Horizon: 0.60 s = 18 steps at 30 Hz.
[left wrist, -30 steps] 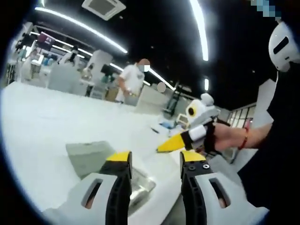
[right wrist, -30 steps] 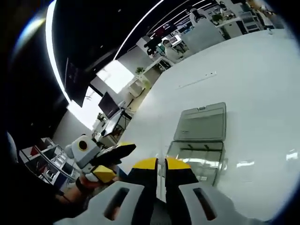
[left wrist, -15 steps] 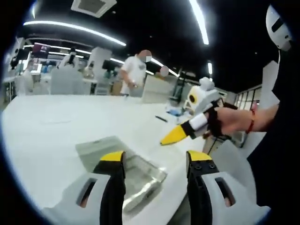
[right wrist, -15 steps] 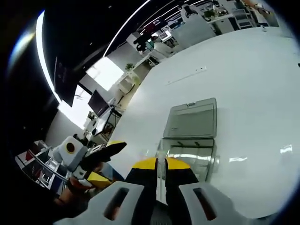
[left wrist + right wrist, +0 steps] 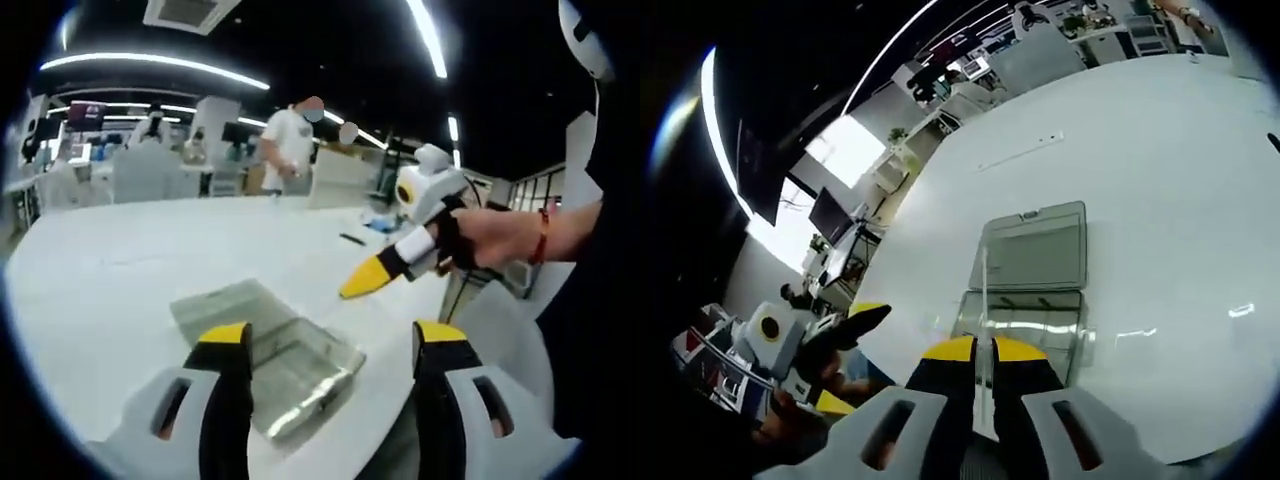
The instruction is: Insert the divider into the dual guide fixture by aligning both edges with the guide slots and pushing it downward to the bottom, including one-sided entry, uneven engagement, binding, and posture correction.
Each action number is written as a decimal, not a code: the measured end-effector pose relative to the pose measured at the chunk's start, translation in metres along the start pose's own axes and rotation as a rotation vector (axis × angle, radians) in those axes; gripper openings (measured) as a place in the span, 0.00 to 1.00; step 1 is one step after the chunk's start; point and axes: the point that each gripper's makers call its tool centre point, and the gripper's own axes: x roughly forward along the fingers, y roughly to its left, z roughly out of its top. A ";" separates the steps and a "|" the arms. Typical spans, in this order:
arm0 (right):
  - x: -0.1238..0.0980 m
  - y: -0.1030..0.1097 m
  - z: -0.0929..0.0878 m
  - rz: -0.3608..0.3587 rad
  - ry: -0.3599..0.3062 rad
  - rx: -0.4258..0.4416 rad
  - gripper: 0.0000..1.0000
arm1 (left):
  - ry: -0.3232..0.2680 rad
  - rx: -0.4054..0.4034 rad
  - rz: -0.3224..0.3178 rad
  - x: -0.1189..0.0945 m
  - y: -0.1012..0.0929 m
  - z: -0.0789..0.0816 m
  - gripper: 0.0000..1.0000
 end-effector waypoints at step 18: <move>0.011 -0.014 -0.004 -0.064 0.045 0.040 0.00 | 0.047 0.042 0.028 0.005 0.008 -0.011 0.90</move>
